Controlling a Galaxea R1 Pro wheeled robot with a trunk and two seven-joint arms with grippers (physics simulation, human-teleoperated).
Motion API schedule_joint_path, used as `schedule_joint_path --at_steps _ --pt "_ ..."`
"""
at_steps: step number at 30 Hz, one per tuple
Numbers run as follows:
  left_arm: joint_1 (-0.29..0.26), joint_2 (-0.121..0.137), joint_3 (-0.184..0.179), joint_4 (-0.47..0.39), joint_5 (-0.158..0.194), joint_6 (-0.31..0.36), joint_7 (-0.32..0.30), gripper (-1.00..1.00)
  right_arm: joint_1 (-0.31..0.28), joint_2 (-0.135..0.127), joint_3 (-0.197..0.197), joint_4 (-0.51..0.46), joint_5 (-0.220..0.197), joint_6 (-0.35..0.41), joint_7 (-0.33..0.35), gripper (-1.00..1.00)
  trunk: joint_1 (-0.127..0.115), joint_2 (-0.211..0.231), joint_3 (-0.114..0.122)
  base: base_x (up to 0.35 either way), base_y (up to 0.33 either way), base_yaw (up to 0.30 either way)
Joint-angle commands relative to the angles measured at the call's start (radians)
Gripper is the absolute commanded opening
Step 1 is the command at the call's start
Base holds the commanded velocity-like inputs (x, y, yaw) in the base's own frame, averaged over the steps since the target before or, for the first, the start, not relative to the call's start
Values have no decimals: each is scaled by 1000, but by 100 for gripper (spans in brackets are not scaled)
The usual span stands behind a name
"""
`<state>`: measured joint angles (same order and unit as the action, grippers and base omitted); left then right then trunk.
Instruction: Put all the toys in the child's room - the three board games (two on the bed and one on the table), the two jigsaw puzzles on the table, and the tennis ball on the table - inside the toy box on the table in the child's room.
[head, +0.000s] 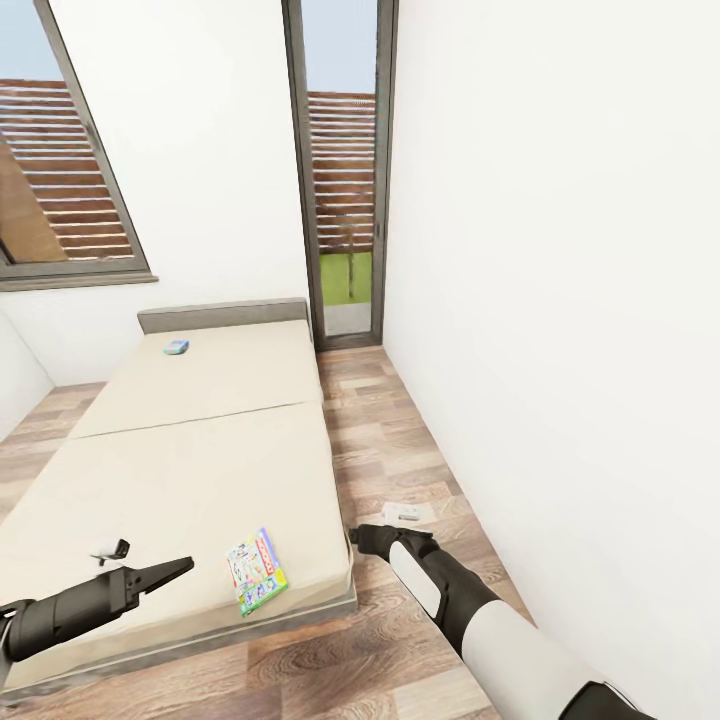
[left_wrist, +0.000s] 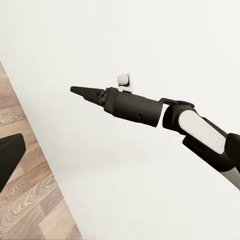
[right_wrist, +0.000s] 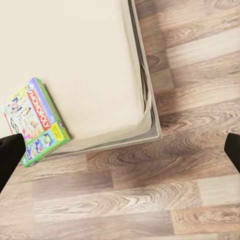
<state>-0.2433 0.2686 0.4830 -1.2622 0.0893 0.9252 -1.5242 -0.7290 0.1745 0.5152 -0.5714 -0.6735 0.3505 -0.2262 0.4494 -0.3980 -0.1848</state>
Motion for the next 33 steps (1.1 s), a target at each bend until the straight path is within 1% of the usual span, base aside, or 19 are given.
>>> schedule_joint_path --at_steps 1,17,26,33 --pt "-1 0 0 0 0 11 -2 100 -1 0 3 -1 -8 2 -8 100 1 -2 -2 0 0 0" --pt "-1 0 2 0 1 11 1 100 -1 0 -2 -1 -8 4 -9 100 1 -2 -2 4 -4 0" --pt "-1 0 2 0 1 11 1 100 -1 0 -1 -1 -8 4 -9 100 1 -2 -2 142 -150 0" --pt "-1 0 2 0 1 11 1 100 -1 0 -2 -1 -8 4 -9 100 1 -2 -2 42 -43 0"
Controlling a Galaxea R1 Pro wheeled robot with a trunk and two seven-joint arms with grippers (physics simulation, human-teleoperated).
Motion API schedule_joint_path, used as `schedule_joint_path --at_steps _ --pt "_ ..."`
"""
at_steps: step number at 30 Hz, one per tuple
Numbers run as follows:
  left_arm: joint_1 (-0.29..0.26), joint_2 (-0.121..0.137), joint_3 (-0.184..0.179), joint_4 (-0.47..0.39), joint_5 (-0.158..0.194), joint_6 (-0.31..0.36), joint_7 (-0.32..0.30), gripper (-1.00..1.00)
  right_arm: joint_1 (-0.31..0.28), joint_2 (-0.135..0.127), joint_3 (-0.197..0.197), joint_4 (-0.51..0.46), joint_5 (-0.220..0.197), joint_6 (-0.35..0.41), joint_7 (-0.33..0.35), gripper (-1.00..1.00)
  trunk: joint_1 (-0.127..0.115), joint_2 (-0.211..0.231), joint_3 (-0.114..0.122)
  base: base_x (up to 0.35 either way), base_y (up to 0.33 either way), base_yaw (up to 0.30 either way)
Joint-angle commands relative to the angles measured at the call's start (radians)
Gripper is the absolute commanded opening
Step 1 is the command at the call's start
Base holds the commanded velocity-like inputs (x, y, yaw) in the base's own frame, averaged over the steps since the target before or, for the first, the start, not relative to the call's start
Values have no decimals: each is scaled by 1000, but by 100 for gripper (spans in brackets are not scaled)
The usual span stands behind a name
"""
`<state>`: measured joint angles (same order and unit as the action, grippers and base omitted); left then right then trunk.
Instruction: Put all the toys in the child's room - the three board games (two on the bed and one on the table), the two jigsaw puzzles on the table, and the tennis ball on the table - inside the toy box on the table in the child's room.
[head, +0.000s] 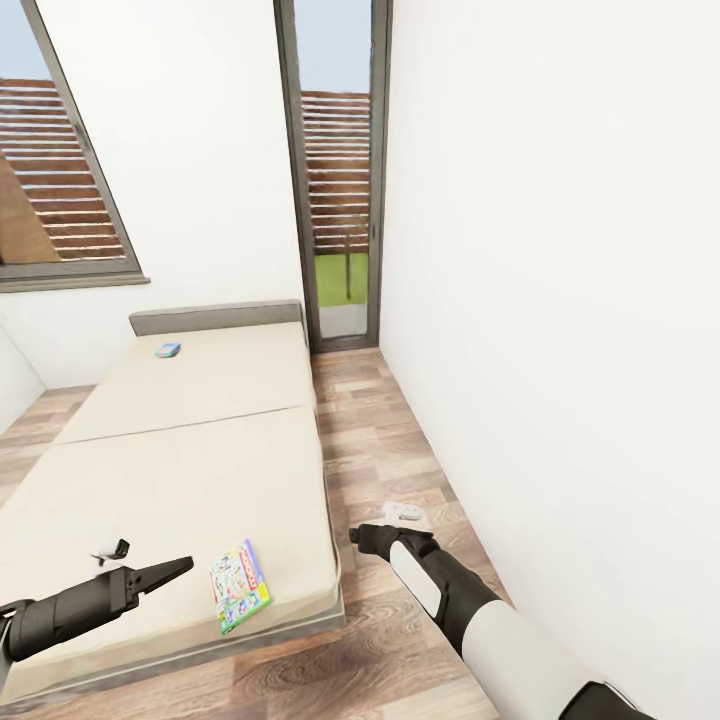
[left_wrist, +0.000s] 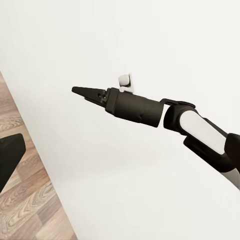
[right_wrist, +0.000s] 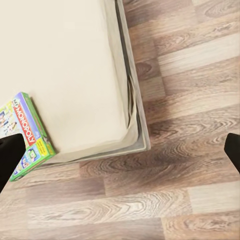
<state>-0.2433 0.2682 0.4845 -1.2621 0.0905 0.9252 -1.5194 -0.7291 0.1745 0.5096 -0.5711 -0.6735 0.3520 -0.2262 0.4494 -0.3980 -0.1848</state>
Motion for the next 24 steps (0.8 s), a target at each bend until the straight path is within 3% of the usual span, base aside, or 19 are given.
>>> schedule_joint_path --at_steps 1,24 --pt "-1 1 0 0 0 11 -4 100 -1 0 3 -1 -8 2 -8 100 1 -2 -2 10 -11 0" --pt "-1 0 0 0 0 11 -4 100 0 0 4 -1 -7 2 -8 100 1 -2 -2 64 -66 0"
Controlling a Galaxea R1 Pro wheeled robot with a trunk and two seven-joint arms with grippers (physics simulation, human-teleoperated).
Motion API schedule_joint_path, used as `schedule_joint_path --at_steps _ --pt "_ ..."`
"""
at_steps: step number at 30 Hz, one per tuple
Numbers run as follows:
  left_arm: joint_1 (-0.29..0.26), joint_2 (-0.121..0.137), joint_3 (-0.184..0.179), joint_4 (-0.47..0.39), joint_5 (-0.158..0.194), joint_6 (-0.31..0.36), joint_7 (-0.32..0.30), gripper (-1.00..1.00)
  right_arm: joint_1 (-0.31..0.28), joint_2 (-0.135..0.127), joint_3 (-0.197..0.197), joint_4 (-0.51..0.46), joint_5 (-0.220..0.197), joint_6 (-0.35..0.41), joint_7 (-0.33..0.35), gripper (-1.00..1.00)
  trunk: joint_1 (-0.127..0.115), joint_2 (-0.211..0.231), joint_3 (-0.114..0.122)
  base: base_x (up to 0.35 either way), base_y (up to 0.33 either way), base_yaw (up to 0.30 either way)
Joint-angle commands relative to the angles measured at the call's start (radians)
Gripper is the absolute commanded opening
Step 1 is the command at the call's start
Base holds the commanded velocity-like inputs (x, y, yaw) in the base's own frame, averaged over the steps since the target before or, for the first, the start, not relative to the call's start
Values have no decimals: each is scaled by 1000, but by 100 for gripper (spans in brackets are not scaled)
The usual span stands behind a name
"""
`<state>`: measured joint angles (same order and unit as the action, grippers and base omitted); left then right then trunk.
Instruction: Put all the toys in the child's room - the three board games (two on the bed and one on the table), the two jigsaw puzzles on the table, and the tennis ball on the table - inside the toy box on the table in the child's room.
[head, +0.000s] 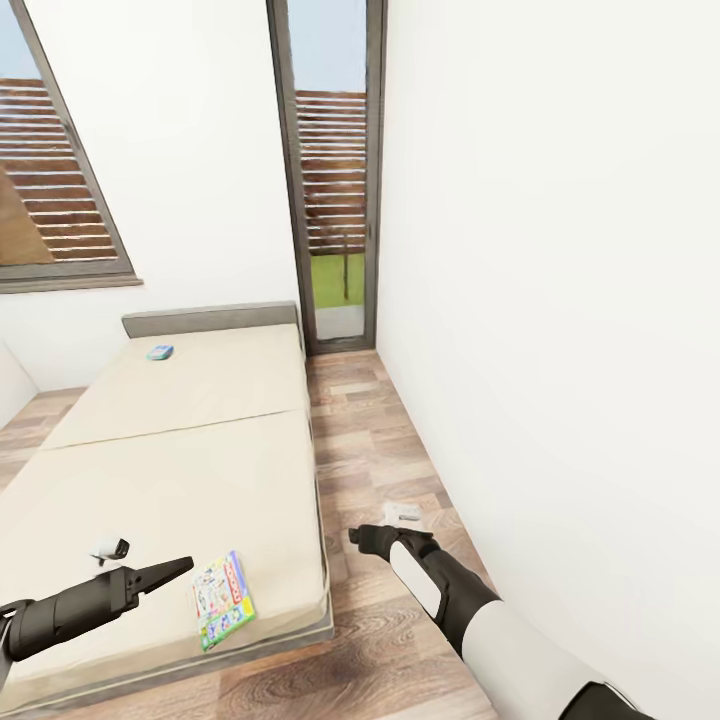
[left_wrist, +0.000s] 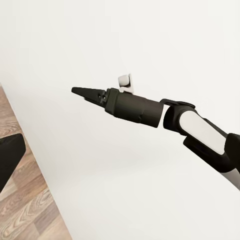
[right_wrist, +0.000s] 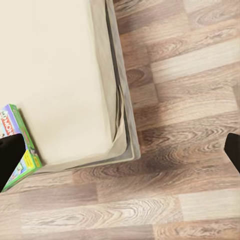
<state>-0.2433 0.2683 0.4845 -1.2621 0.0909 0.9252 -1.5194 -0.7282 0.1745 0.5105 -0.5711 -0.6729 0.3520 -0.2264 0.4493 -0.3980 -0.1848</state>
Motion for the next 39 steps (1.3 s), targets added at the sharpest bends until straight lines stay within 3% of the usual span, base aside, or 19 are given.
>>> schedule_joint_path --at_steps 1,10,39 --pt "-1 0 0 0 0 11 -4 100 -1 0 4 -1 -7 3 -8 100 1 -2 -2 137 -110 0" --pt "-1 0 0 0 0 12 -4 100 0 0 10 2 -4 4 -29 100 1 -2 -2 136 -121 0" --pt "-1 0 -1 0 0 11 -4 100 0 0 8 2 -4 1 -40 100 1 -2 -2 4 -4 53"
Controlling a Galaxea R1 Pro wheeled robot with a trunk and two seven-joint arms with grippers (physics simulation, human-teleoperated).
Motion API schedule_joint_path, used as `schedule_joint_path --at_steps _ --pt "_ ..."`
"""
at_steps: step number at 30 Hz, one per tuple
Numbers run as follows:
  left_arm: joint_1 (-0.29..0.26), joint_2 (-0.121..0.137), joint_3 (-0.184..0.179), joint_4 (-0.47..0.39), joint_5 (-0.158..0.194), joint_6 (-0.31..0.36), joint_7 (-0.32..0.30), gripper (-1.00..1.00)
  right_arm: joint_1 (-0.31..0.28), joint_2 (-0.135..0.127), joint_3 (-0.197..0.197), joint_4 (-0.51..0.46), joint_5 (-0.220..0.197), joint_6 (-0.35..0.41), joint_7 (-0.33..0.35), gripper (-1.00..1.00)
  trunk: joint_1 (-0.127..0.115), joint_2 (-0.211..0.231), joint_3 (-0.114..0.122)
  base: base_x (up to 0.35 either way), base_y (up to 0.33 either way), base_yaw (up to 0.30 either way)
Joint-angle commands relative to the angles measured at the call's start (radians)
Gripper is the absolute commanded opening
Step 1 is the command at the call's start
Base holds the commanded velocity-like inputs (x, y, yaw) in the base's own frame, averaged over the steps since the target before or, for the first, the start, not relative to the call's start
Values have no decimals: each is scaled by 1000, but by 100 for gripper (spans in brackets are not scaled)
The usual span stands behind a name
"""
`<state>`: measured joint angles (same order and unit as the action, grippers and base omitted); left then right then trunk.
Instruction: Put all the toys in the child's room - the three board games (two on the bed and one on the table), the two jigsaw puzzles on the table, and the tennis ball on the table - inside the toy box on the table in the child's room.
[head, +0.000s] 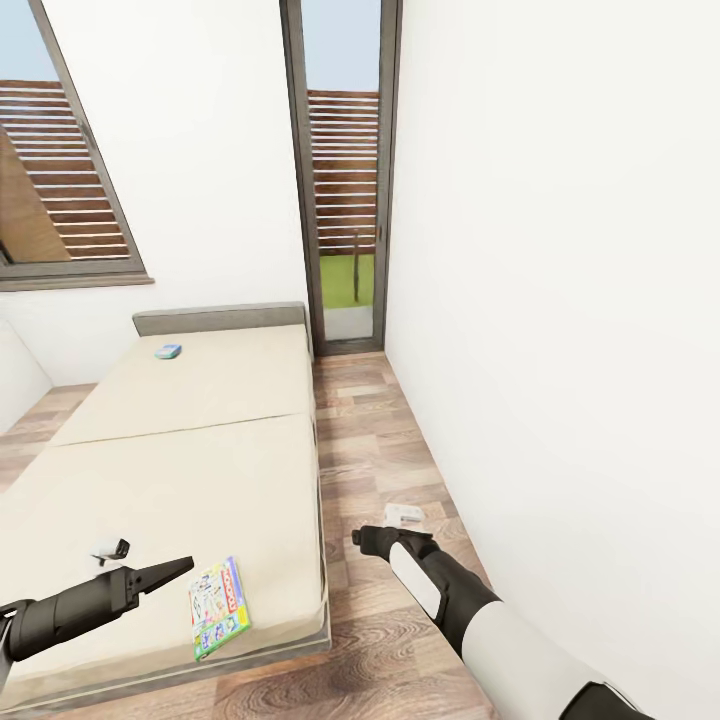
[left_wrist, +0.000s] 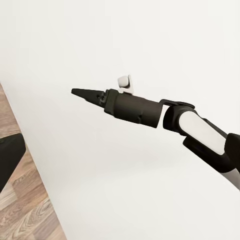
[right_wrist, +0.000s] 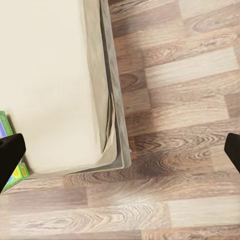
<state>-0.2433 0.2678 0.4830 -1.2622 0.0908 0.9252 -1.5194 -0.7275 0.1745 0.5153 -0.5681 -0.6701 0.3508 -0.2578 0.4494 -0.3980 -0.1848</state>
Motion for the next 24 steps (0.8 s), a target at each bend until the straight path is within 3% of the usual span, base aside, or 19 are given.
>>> schedule_joint_path --at_steps 1,8,16,24 --pt "-1 0 0 0 0 11 -4 100 -1 0 3 -1 -7 2 -9 100 1 -2 -2 0 0 0" --pt "-1 1 1 0 0 11 -4 100 -2 0 1 3 -8 2 -19 100 1 -2 -2 0 0 0" --pt "-1 1 2 0 0 11 -4 100 -4 0 -1 6 -10 4 -181 100 1 -2 -2 0 0 0" --pt "-1 1 2 0 0 11 -4 100 -4 0 0 5 -8 5 -220 100 1 -2 -2 3 0 0"
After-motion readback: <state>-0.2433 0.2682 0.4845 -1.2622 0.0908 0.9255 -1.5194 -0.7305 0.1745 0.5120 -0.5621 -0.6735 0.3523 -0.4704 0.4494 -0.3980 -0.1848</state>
